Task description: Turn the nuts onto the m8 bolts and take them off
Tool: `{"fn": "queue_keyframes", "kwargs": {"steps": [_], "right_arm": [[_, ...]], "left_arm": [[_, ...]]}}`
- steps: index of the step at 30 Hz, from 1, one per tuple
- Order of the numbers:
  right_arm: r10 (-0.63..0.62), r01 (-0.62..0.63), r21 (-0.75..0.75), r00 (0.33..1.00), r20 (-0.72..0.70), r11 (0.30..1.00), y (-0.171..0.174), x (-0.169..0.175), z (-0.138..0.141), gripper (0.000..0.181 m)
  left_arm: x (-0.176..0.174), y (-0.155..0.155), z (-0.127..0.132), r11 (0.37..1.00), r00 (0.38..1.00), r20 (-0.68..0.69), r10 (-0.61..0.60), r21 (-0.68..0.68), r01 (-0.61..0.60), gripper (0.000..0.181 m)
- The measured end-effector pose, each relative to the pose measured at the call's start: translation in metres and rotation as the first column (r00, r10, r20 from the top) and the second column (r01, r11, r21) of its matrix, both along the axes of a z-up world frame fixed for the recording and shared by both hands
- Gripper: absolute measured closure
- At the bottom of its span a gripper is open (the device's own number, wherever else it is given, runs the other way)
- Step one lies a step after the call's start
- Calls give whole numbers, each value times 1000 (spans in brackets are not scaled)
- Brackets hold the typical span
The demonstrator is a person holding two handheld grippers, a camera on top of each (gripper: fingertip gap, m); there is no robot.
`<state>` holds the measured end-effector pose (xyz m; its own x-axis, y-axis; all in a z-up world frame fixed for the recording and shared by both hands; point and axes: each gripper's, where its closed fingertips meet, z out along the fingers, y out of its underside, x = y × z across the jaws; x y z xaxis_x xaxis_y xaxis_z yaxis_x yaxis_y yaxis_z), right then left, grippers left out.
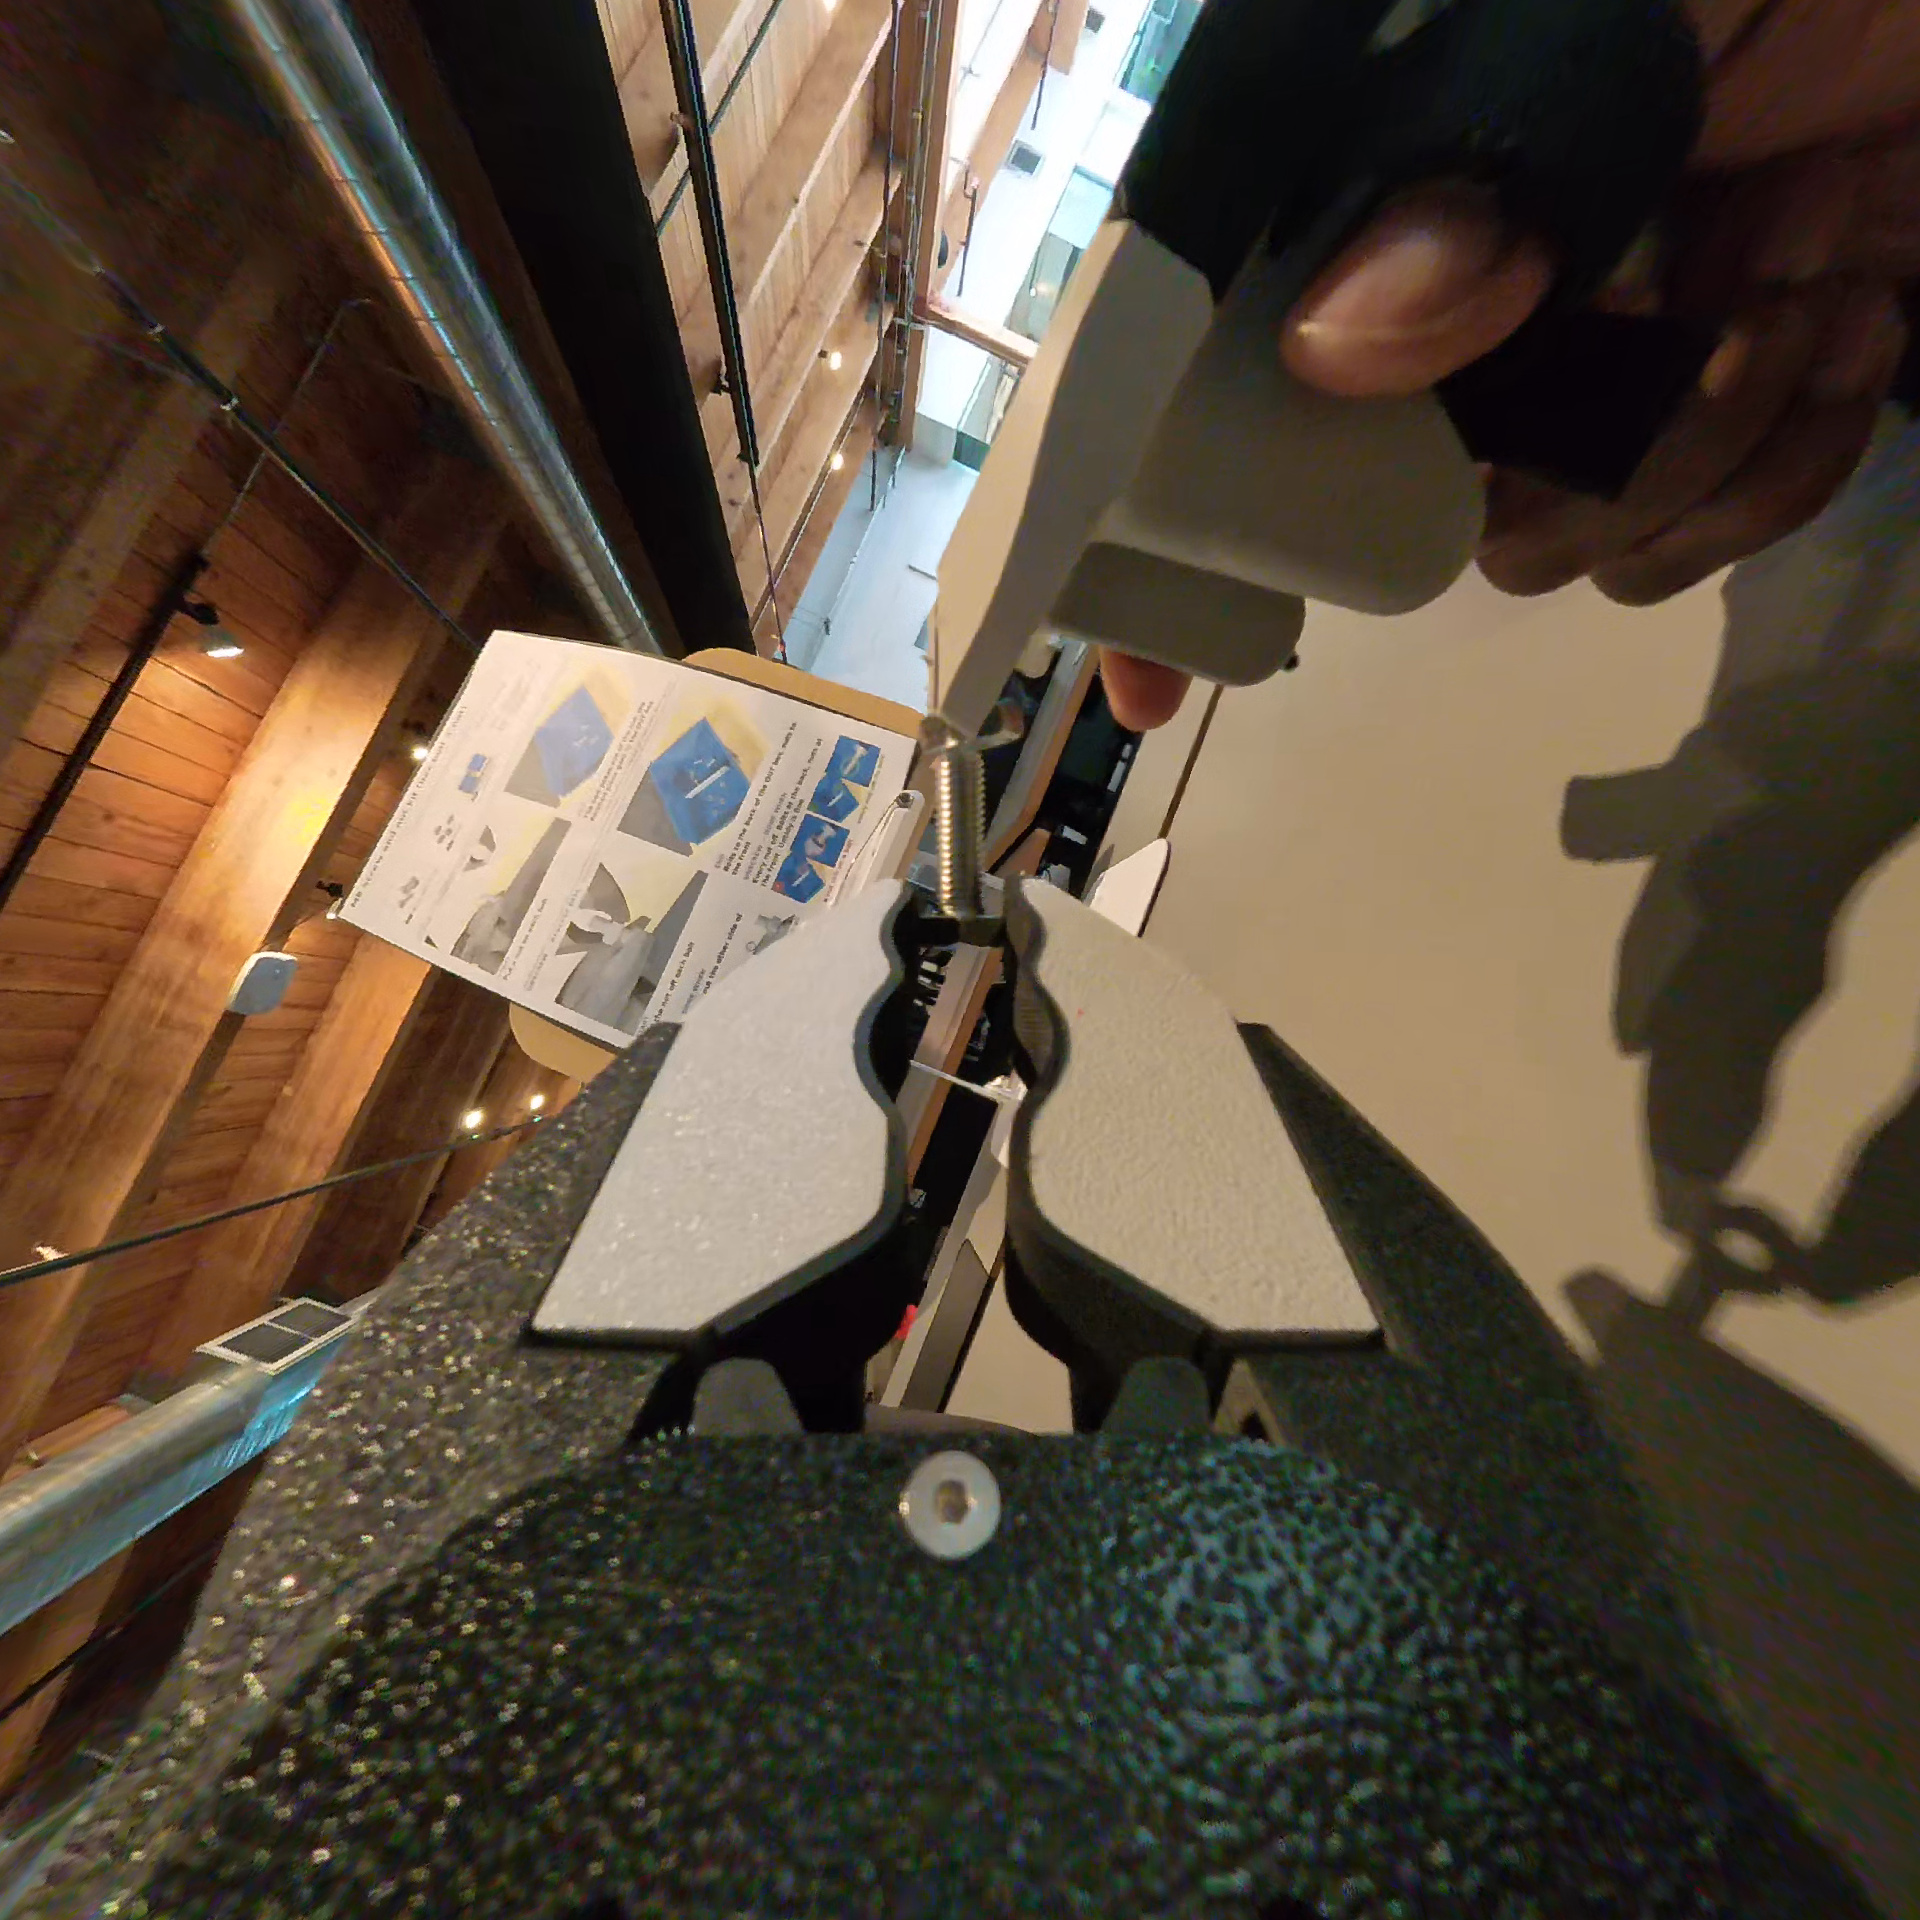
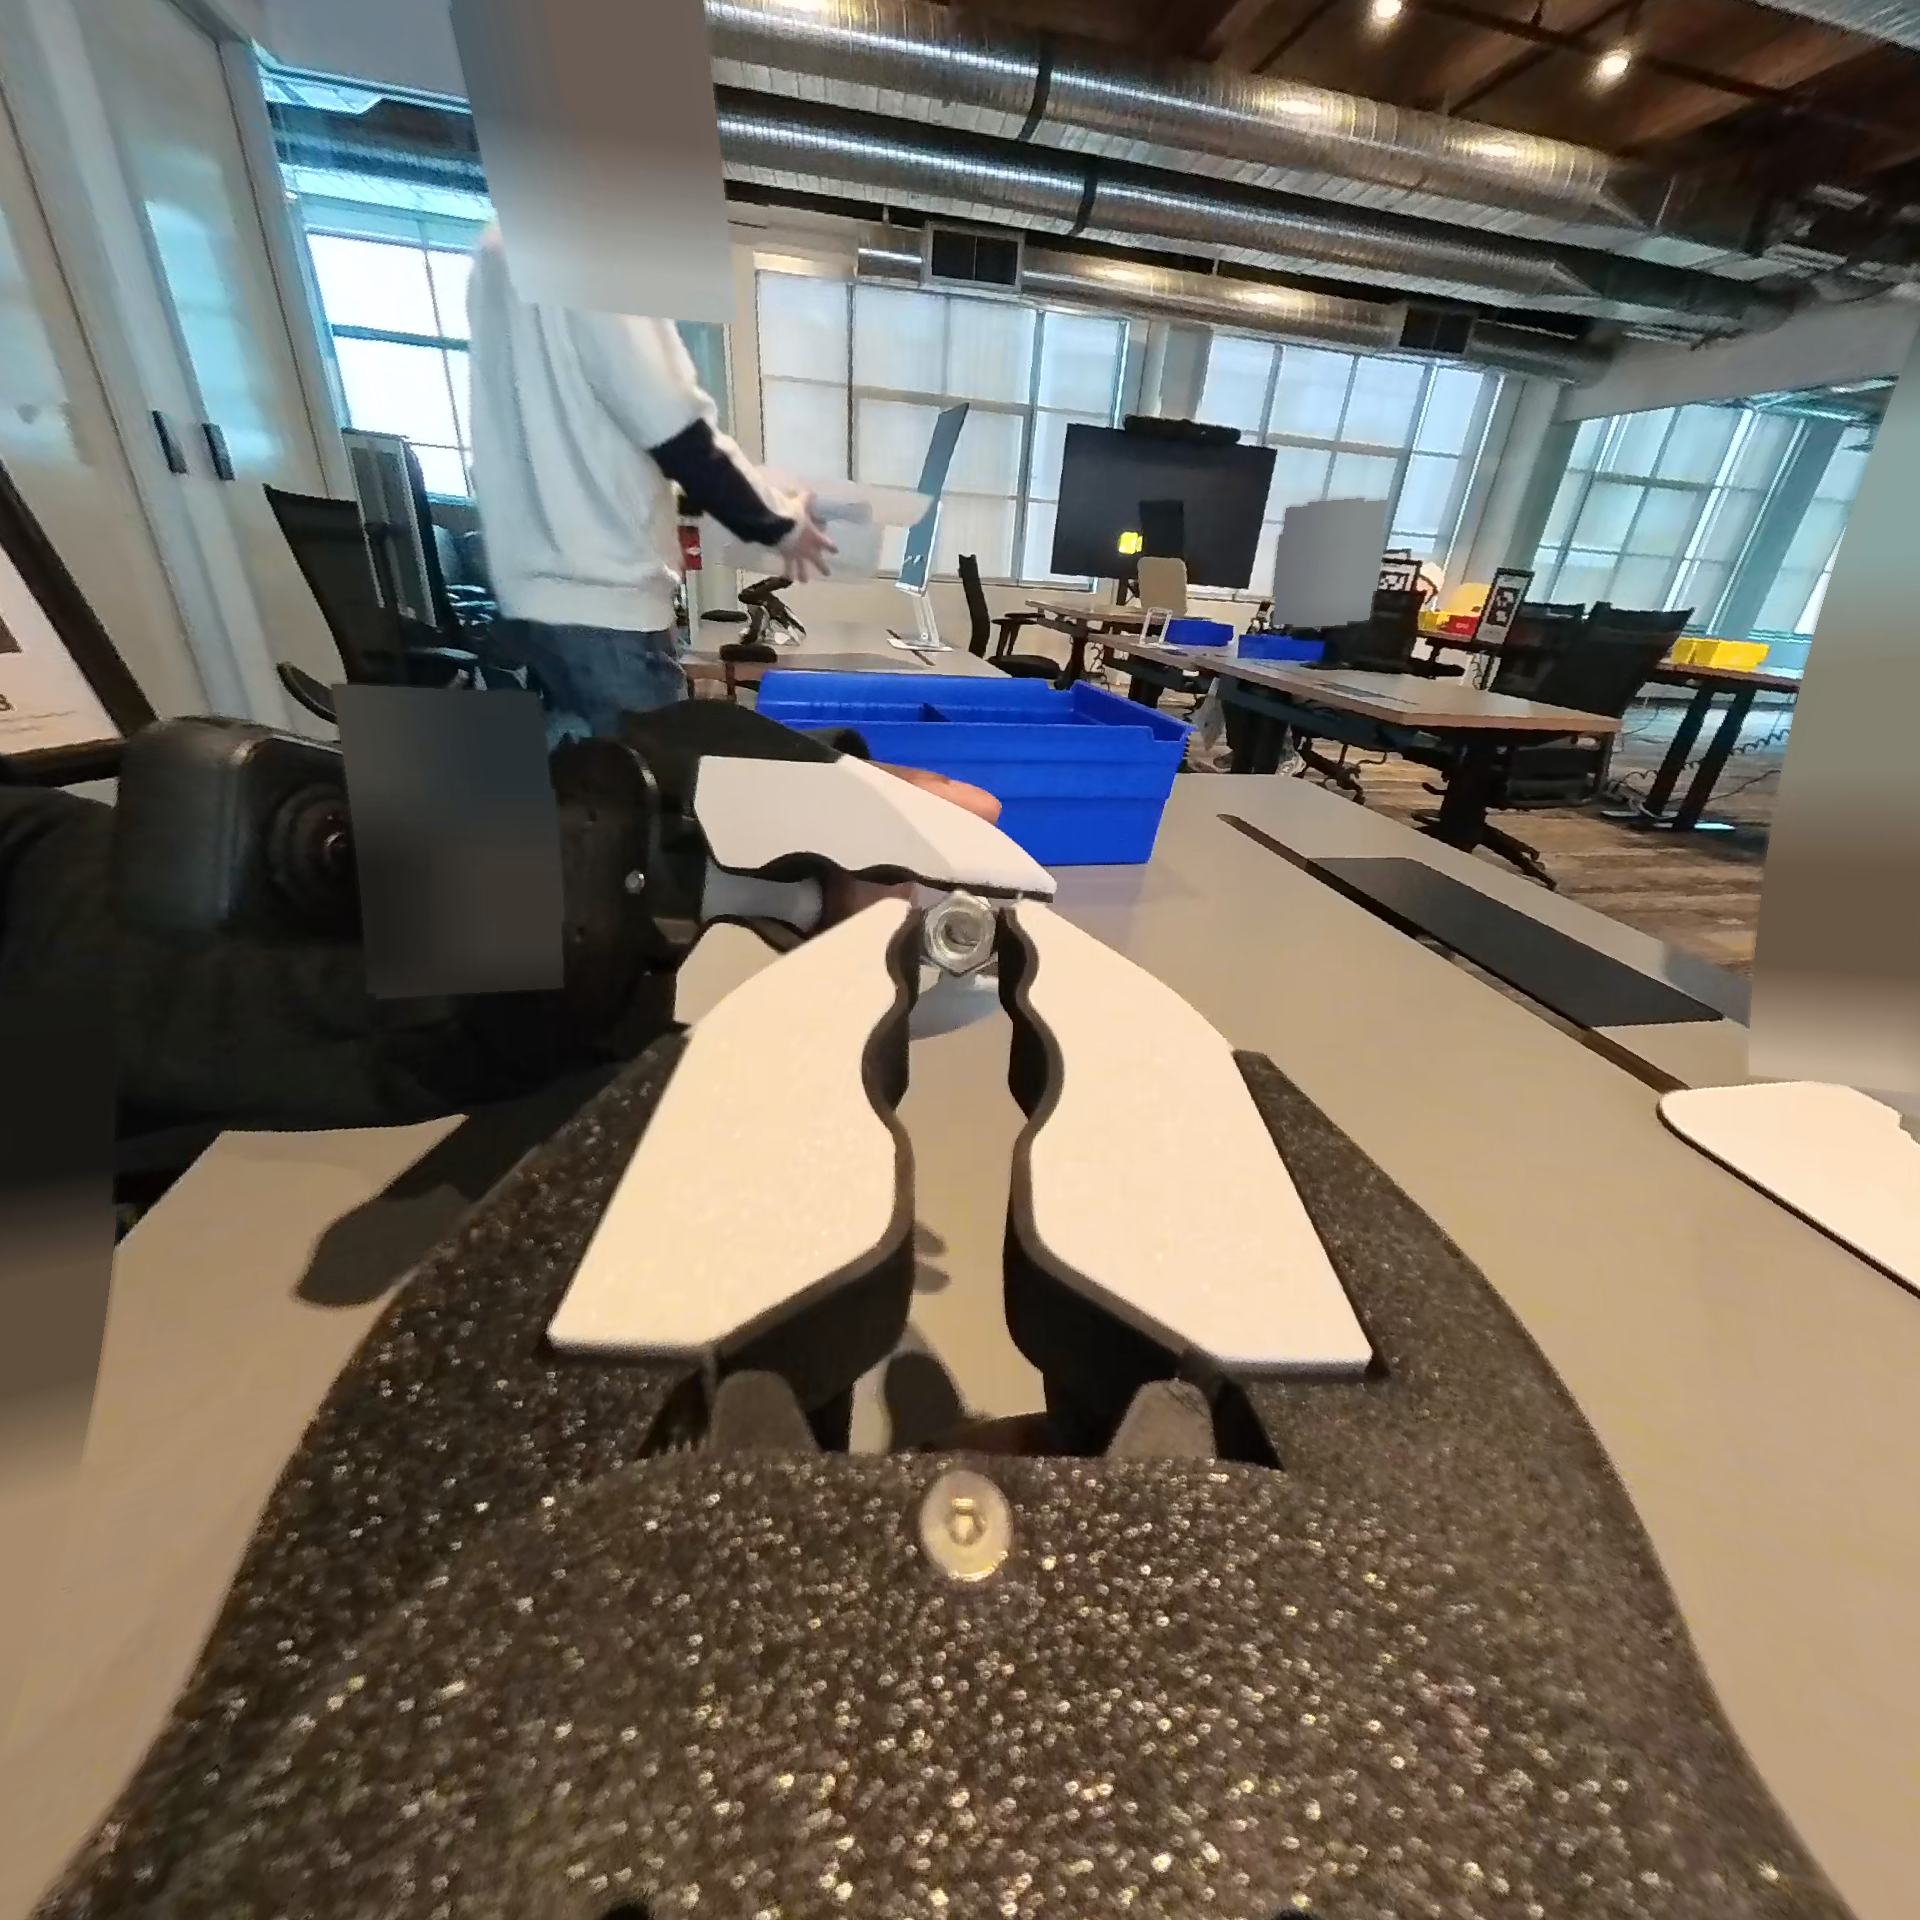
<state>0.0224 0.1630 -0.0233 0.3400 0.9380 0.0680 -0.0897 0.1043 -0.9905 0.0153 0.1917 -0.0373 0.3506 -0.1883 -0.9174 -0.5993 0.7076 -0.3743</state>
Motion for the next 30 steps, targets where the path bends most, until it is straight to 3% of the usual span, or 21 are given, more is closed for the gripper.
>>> {"fn": "queue_keyframes", "kwargs": {"steps": [10,14,18,30], "right_arm": [[-29,25,-64,998,-63,998,4,-2,8,167],[-93,54,-235,983,-160,970,14,-3,16,167],[-155,8,-470,949,-276,883,26,-2,17,167],[-157,-109,-650,928,-337,752,33,2,5,167]], "left_arm": [[-2,0,8,997,998,35,57,50,-59,167],[-6,7,17,980,979,101,175,72,-183,167],[-6,15,15,963,961,109,255,63,-262,167],[2,16,0,980,973,145,182,-104,-168,167]]}}
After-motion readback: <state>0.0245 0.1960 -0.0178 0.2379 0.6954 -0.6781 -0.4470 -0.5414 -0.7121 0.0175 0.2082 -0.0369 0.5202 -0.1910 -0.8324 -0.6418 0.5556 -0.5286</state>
